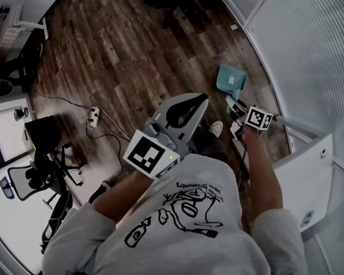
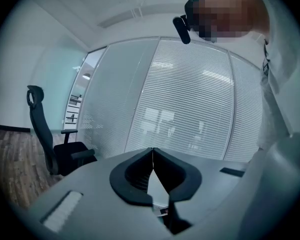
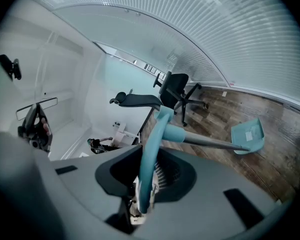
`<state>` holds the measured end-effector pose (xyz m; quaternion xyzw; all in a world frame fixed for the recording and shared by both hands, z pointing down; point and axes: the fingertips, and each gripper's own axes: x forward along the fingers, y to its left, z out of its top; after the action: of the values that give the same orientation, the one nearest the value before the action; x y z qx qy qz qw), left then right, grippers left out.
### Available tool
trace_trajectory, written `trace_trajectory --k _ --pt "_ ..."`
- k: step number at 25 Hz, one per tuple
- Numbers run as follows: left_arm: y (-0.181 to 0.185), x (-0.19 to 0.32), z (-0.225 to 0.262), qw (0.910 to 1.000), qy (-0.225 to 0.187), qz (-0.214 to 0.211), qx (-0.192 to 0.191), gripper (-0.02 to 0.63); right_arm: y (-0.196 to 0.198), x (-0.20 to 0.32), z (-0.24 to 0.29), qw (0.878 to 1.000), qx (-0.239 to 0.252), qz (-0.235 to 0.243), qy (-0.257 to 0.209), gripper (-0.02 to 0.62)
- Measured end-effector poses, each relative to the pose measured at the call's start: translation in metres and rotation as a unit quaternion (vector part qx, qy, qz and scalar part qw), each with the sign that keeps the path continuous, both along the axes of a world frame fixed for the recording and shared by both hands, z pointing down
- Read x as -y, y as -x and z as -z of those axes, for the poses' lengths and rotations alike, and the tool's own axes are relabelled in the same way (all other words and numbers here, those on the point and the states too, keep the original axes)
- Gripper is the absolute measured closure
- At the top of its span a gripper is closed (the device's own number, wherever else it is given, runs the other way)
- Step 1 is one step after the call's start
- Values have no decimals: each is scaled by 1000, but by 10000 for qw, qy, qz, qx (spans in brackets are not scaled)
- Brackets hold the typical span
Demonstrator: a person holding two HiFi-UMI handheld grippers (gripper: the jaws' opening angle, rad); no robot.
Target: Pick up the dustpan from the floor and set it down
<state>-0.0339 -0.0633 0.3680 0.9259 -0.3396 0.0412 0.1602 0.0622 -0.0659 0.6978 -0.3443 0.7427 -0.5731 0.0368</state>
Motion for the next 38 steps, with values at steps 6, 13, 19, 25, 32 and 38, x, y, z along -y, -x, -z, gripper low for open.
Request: trace_trajectory --k 6,13,19,25,32,38 --pt "2 -1 5 10000 -64 36 -22 604 -7 -4 44 9997 3 25 -246 538" --pt "1 -3 14 9999 -133 46 -56 604 -11 -12 102 9993 -20 13 -386 537" --pt "-2 -2 25 9997 -225 52 -63 604 -14 -19 171 9975 494 -270 -437 535" --pt "-6 0 32 9996 -279 20 -68 604 -18 -27 227 9955 661 -300 -610 529" --pt "-18 0 34 9990 -425 -97 -44 604 -17 -42 267 9961 377 -138 -788 529" --pt "-25 -1 46 9984 -525 -170 -79 604 -15 -52 315 9937 341 -73 -1062 529"
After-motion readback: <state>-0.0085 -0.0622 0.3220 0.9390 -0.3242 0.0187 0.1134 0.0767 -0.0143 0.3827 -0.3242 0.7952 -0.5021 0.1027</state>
